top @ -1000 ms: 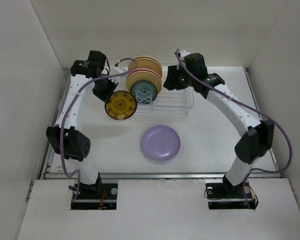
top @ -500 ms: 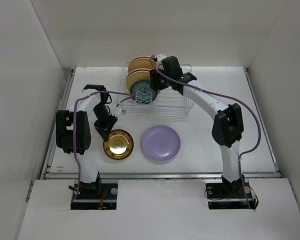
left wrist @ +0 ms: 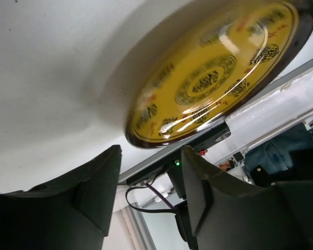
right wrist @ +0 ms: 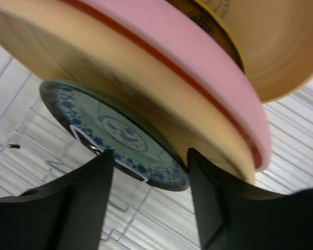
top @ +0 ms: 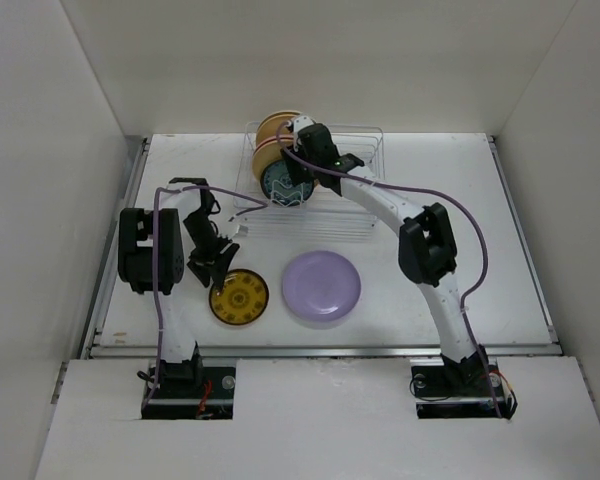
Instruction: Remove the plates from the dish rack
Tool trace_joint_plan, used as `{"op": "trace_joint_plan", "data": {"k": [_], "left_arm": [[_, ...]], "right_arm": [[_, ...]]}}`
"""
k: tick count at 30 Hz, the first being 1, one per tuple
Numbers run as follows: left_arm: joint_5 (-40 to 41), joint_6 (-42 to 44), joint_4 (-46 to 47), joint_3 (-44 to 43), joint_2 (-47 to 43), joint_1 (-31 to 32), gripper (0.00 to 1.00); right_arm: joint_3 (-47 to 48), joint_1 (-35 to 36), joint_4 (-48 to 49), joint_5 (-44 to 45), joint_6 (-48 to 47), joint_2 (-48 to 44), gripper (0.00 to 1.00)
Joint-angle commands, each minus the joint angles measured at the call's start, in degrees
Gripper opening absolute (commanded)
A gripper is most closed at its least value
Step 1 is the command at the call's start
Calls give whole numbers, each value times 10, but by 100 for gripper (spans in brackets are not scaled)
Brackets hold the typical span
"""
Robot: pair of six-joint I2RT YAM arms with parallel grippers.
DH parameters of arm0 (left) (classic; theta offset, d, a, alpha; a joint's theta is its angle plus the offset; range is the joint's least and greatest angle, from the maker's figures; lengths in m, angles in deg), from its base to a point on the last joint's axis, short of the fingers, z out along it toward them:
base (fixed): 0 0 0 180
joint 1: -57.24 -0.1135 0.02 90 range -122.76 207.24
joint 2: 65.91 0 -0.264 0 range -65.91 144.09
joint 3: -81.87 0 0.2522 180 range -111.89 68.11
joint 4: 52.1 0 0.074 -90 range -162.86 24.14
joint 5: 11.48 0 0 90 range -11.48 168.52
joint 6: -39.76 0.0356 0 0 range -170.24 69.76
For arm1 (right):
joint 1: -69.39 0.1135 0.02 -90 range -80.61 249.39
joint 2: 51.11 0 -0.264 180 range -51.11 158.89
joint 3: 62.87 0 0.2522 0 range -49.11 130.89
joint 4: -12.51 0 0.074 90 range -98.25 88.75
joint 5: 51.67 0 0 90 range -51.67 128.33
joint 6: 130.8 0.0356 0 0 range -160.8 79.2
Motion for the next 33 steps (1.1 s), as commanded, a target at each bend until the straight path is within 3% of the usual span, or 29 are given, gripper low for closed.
{"op": "trace_joint_plan", "data": {"k": [1,5,6,9,19,27,33], "left_arm": [[-18,-9,-18,-14,-30,-7,47],[-18,-9,-37,-34,-45,-7,48],[-18,-9,-46,-41,-45,-7,48],[-18,-9,-67,-68,-45,-7,48],[-118,-4,-175,-244,-31,-7,50],[-81,-62,-145,-261,-36,-7,48],[-52,-160,-81,-289,-68,-60,48]], "right_arm": [[15,0,43,14,-23,-9,60],[-69,10,119,20,-51,-60,32],[-81,10,131,26,-62,-69,19],[-104,15,151,47,-83,-89,0],[-110,28,162,82,-113,-154,0],[-148,38,141,109,-119,-223,0],[-181,73,26,74,-105,-292,0]]}}
